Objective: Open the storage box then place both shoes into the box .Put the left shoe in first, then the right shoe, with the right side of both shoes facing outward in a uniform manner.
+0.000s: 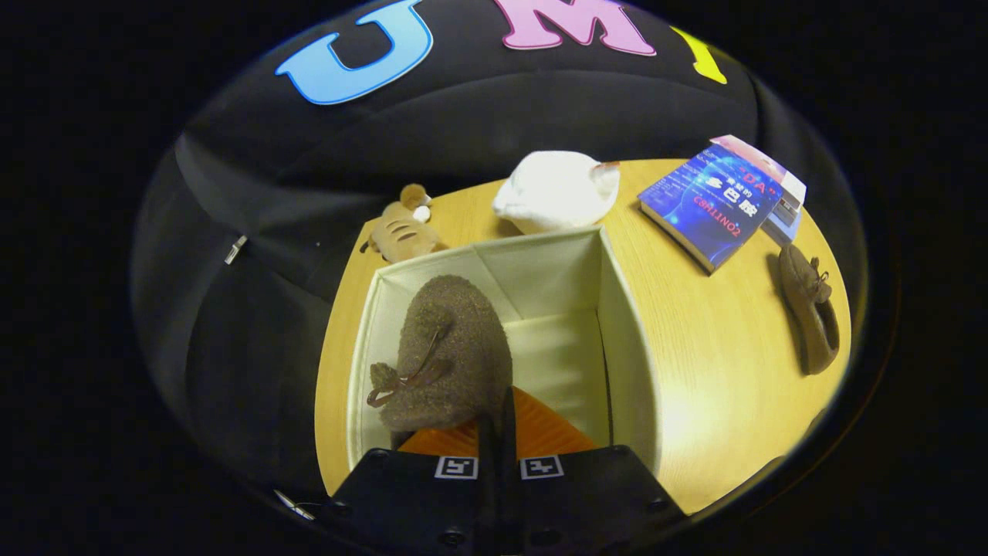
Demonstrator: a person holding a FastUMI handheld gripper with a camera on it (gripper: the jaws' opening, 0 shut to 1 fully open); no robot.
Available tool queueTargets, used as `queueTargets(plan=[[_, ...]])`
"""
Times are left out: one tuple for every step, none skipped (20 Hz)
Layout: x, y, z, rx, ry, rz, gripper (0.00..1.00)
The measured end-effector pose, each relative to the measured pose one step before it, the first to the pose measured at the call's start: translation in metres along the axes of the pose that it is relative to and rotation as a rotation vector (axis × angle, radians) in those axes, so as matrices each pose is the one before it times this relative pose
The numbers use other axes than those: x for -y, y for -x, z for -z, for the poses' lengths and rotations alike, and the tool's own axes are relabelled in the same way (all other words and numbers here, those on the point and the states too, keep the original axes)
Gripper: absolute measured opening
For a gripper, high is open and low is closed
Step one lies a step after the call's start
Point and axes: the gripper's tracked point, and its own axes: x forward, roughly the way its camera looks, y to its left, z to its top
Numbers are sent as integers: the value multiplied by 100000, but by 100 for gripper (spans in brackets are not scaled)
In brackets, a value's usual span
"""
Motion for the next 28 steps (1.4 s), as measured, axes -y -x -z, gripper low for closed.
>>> queueTargets(plan=[[44,-507,249,-1396,-1449,1192,5],[28,-533,123,-790,-1231,1211,5],[-54,-501,207,-1140,-213,1015,6],[-147,-493,454,-1645,220,503,6],[-68,-1248,787,-2290,44,-429,8],[-526,-156,636,-1947,135,-844,16],[-574,137,400,-1493,1136,-1243,22],[-616,241,89,1029,1120,-1692,30],[-404,181,-262,1118,1409,-1497,45],[-230,470,-185,647,1329,-1215,60],[-232,365,-217,119,682,-1699,76],[-127,628,-224,692,57,-2121,79],[-76,704,-439,1465,-17,-1850,81],[293,748,-553,1720,545,-807,94],[382,955,-532,1842,761,-597,97],[428,923,-578,1806,868,-368,97],[430,997,-594,2171,1007,-505,97],[486,1218,-700,2488,972,-506,97],[665,1171,-900,2844,1470,-232,97],[988,1138,-1002,2690,2192,537,97],[958,1922,-1421,2393,2255,903,97],[1597,1183,-810,2533,1900,1917,99],[1920,1005,-893,2794,1270,2454,99],[1927,893,-830,2891,858,2409,99],[2056,647,-723,2214,530,2148,99],[1836,637,-572,1889,341,2017,98],[2045,423,-429,1146,242,1932,98],[2096,417,-376,819,5,1487,99]])
